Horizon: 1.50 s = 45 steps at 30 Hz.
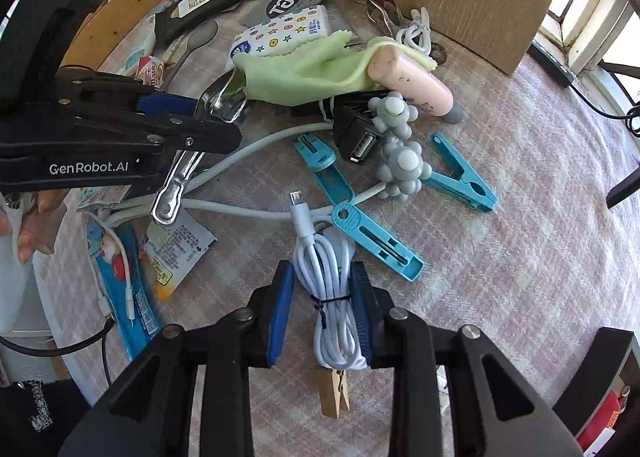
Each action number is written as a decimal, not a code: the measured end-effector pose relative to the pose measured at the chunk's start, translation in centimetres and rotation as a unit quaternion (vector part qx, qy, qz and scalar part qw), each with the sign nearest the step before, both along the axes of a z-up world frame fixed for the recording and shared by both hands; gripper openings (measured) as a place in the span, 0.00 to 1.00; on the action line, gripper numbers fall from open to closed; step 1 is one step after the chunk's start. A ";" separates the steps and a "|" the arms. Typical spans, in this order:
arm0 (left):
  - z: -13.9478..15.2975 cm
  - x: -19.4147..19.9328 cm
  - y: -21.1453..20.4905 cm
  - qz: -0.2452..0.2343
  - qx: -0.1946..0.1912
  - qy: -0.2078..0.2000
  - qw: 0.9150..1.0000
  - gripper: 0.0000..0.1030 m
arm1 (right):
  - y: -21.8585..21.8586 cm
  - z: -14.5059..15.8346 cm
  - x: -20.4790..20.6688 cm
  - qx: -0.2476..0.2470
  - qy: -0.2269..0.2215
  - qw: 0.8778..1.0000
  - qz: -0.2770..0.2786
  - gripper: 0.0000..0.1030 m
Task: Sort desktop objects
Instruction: 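Grasp the silver nail clipper with the left gripper while the right grasps the coiled white cable, then carry the clipper and cable into the tray and release both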
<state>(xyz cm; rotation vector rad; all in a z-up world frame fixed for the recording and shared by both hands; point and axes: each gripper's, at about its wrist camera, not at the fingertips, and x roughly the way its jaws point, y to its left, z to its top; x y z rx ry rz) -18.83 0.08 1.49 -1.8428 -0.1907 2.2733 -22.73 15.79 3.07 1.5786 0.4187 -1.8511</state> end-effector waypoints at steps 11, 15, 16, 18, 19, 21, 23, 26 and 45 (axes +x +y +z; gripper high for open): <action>6.2 3.4 0.2 -0.016 0.002 0.065 0.998 0.31 | 4.9 4.9 1.1 -0.075 0.012 0.995 -0.069 0.21; 9.2 4.5 1.7 -0.030 0.010 0.086 0.996 0.31 | 6.5 7.0 1.4 -0.092 0.028 0.991 -0.094 0.21; 9.8 4.4 2.3 -0.035 0.012 0.091 0.995 0.31 | 7.0 7.5 1.7 -0.094 0.033 0.990 -0.099 0.21; 10.7 4.4 3.8 -0.048 0.014 0.099 0.994 0.31 | 7.9 7.8 2.2 -0.098 0.040 0.988 -0.113 0.21; 11.0 4.5 4.6 -0.055 0.016 0.102 0.993 0.31 | 8.5 8.0 2.4 -0.099 0.042 0.987 -0.121 0.21; 11.6 4.8 6.2 -0.070 0.025 0.106 0.992 0.31 | 10.5 8.6 3.0 -0.098 0.051 0.985 -0.136 0.21; 12.0 5.2 8.7 -0.089 0.032 0.111 0.989 0.31 | 12.4 9.0 3.6 -0.090 0.060 0.982 -0.155 0.21; 12.5 6.0 12.7 -0.123 0.040 0.116 0.985 0.31 | 16.4 9.1 4.6 -0.083 0.063 0.976 -0.193 0.21; 12.1 14.1 36.7 -0.342 0.120 0.064 0.930 0.31 | 42.7 10.4 13.3 -0.027 0.092 0.896 -0.434 0.21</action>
